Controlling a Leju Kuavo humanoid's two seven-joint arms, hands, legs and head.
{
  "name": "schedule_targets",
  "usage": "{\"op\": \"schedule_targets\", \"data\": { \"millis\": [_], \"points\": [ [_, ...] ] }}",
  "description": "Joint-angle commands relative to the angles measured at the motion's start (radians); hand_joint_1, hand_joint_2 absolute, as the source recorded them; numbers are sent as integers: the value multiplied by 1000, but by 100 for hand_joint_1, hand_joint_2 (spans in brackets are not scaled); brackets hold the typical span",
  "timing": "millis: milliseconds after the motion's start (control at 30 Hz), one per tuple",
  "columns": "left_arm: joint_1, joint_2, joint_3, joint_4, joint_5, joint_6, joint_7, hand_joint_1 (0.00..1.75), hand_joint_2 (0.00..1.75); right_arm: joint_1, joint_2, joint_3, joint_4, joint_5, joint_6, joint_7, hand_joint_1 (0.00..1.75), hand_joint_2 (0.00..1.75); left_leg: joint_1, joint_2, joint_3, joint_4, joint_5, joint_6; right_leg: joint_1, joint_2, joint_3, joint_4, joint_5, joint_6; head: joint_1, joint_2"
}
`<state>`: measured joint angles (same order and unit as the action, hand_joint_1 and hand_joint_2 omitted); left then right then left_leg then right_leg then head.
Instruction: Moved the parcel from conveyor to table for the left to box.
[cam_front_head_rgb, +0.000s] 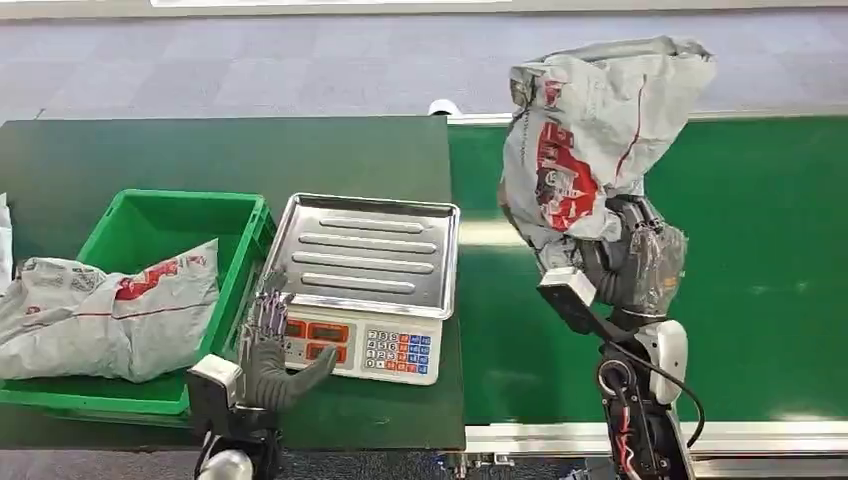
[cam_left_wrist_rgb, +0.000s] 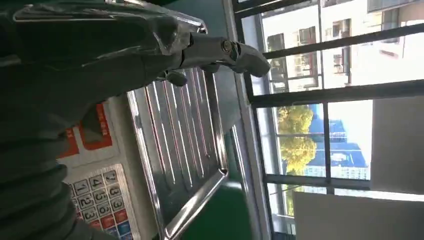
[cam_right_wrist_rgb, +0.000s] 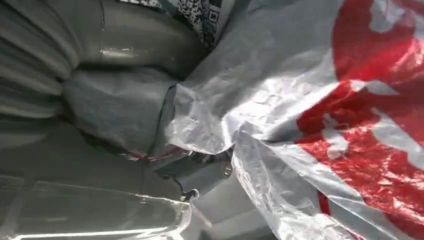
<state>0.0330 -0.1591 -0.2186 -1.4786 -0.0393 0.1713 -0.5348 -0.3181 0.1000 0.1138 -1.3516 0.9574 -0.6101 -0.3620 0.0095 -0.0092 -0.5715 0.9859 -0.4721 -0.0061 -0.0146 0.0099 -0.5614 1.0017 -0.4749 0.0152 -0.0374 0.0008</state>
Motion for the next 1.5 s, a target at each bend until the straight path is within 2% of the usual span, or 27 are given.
{"op": "schedule_targets", "data": {
  "millis": [33,200,233,300,433,500,533,567,700,967,1033,1067,1167,1400,1433,1500],
  "points": [
    [-106,20,-66,173,23,-17,-16,0,175,-104,-3,222,146,-144,342,6,175,175,0,2,1,-1,1,0,0,1,0,-1,1,-1,0,0],
    [-102,23,-67,167,23,-17,-17,0,175,-104,-7,218,148,-147,339,1,175,175,0,-1,2,-1,1,0,0,-2,2,-2,0,-1,0,0],
    [-103,28,-73,164,23,-19,-16,0,175,-104,-19,232,141,-147,430,2,175,175,0,0,1,-1,0,0,0,-1,1,-1,0,0,0,0],
    [-112,32,-76,163,29,-24,-15,0,175,-126,-22,254,197,-146,536,10,175,175,0,0,1,-1,1,0,0,-1,1,-1,0,-1,0,0],
    [-130,31,-59,150,37,-19,6,0,175,-179,-14,277,311,-134,583,19,175,175,1,0,1,-1,1,0,1,-1,0,-1,1,-1,0,0],
    [-121,30,-37,132,32,-11,17,0,175,-198,-20,295,340,-81,570,65,175,175,1,1,0,-1,2,0,1,-1,0,-2,2,-2,0,0],
    [-114,30,-28,122,26,-9,21,0,175,-198,-18,292,342,-72,571,72,157,175,1,1,0,-1,1,0,1,0,-1,-1,1,-1,0,0],
    [-108,30,-19,113,22,-5,22,0,175,-196,-16,289,337,-66,567,81,2,175,1,2,0,-1,1,0,1,0,0,-1,1,-1,0,0],
    [-82,33,18,73,5,11,28,0,175,-175,-10,271,298,-32,555,122,0,175,1,1,0,-1,1,0,1,-1,0,-2,1,-1,0,0],
    [-54,37,37,51,2,17,27,0,175,-137,-30,256,290,-36,556,109,0,175,1,-1,0,-1,0,0,1,-2,1,-1,0,-1,0,0],
    [-41,35,39,36,1,20,27,0,175,-117,-35,257,269,-22,523,97,0,175,1,-1,0,-1,1,0,1,-2,1,-2,0,-1,0,0],
    [-35,30,44,29,0,22,27,0,175,-106,-36,264,245,41,449,113,0,175,1,0,1,-2,1,0,1,-2,2,-3,1,-1,0,0],
    [-13,23,54,3,-5,29,25,0,175,-25,-13,227,60,28,317,58,0,175,1,-1,-1,0,0,0,1,-2,-1,-1,0,-1,0,0],
    [-11,22,55,-1,-6,29,24,0,175,-8,-18,228,11,28,328,67,0,175,0,-1,-1,0,0,0,0,-2,-1,0,0,-1,0,0],
    [-14,21,55,1,-7,30,24,0,175,-10,-17,223,17,14,324,56,0,175,0,-1,-1,0,0,0,0,-2,-1,0,0,-1,0,0],
    [-8,23,56,-9,-14,36,22,0,175,38,-13,201,-79,-73,256,-22,0,175,0,-1,-2,0,0,0,1,-2,-1,0,0,-1,0,0]
  ]
}}
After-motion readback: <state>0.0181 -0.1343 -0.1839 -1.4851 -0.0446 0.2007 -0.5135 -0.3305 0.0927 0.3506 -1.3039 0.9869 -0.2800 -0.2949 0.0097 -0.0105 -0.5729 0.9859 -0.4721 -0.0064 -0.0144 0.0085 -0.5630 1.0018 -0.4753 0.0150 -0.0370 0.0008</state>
